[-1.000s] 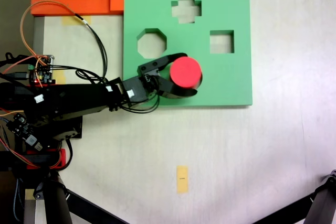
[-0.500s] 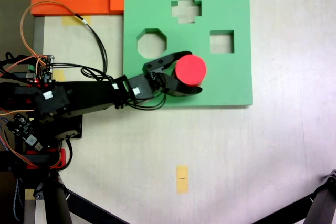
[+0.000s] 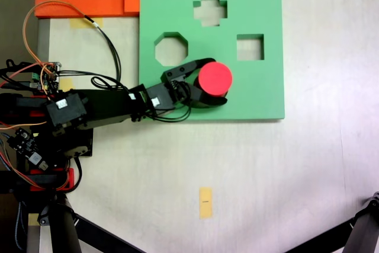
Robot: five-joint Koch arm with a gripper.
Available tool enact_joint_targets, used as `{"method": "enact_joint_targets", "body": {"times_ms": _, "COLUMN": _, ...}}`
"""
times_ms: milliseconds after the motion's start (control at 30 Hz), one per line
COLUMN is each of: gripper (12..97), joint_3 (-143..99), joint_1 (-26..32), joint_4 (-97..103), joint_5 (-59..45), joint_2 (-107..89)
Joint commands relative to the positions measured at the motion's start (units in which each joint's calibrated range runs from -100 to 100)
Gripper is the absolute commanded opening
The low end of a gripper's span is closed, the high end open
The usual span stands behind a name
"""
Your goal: Put the cylinder block into the corresponding hole
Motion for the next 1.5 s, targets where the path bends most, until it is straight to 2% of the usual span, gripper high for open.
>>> {"method": "enact_joint_targets", "body": {"times_ms": 0, "gripper": 53.4, "joint_3": 2.83, "joint_1": 0.44, "joint_4": 8.67, "joint_5": 0.2, "joint_2": 1.97}}
{"method": "enact_joint_targets", "body": {"times_ms": 100, "gripper": 58.1, "joint_3": 1.63, "joint_1": 0.49, "joint_4": 8.86, "joint_5": 0.2, "joint_2": 3.93}}
{"method": "enact_joint_targets", "body": {"times_ms": 167, "gripper": 64.4, "joint_3": 0.44, "joint_1": 0.54, "joint_4": 8.76, "joint_5": 0.2, "joint_2": 3.93}}
{"method": "enact_joint_targets", "body": {"times_ms": 300, "gripper": 85.8, "joint_3": -1.26, "joint_1": 0.83, "joint_4": 8.57, "joint_5": 0.15, "joint_2": 3.51}}
{"method": "enact_joint_targets", "body": {"times_ms": 367, "gripper": 92.1, "joint_3": -1.96, "joint_1": 0.98, "joint_4": 8.47, "joint_5": 0.15, "joint_2": 2.25}}
{"method": "enact_joint_targets", "body": {"times_ms": 533, "gripper": 93.0, "joint_3": -7.54, "joint_1": 1.07, "joint_4": 6.07, "joint_5": 0.1, "joint_2": -12.41}}
{"method": "enact_joint_targets", "body": {"times_ms": 700, "gripper": 92.8, "joint_3": -12.13, "joint_1": 1.03, "joint_4": -11.65, "joint_5": -0.78, "joint_2": -48.03}}
{"method": "enact_joint_targets", "body": {"times_ms": 767, "gripper": 92.5, "joint_3": -12.03, "joint_1": 0.49, "joint_4": -22.63, "joint_5": -2.69, "joint_2": -62.97}}
{"method": "enact_joint_targets", "body": {"times_ms": 800, "gripper": 89.7, "joint_3": -10.93, "joint_1": 0.1, "joint_4": -28.7, "joint_5": -4.0, "joint_2": -70.37}}
{"method": "enact_joint_targets", "body": {"times_ms": 867, "gripper": 74.3, "joint_3": -9.43, "joint_1": -1.27, "joint_4": -39.1, "joint_5": -6.35, "joint_2": -80.85}}
{"method": "enact_joint_targets", "body": {"times_ms": 933, "gripper": 59.3, "joint_3": -7.14, "joint_1": -2.88, "joint_4": -48.73, "joint_5": -8.89, "joint_2": -80.85}}
{"method": "enact_joint_targets", "body": {"times_ms": 967, "gripper": 57.2, "joint_3": -4.75, "joint_1": -3.81, "joint_4": -52.58, "joint_5": -10.84, "joint_2": -80.85}}
{"method": "enact_joint_targets", "body": {"times_ms": 1100, "gripper": 55.6, "joint_3": 1.53, "joint_1": -8.84, "joint_4": -60.86, "joint_5": -23.59, "joint_2": -80.85}}
{"method": "enact_joint_targets", "body": {"times_ms": 1167, "gripper": 49.4, "joint_3": 0.74, "joint_1": -11.92, "joint_4": -55.95, "joint_5": -33.02, "joint_2": -80.85}}
{"method": "enact_joint_targets", "body": {"times_ms": 1300, "gripper": 48.7, "joint_3": -10.23, "joint_1": -14.55, "joint_4": -39.87, "joint_5": -42.34, "joint_2": -80.85}}
{"method": "enact_joint_targets", "body": {"times_ms": 1400, "gripper": 49.1, "joint_3": -20.0, "joint_1": -14.51, "joint_4": -33.03, "joint_5": -50.89, "joint_2": -80.85}}
{"method": "enact_joint_targets", "body": {"times_ms": 1467, "gripper": 49.1, "joint_3": -25.69, "joint_1": -14.46, "joint_4": -29.85, "joint_5": -52.84, "joint_2": -80.85}}
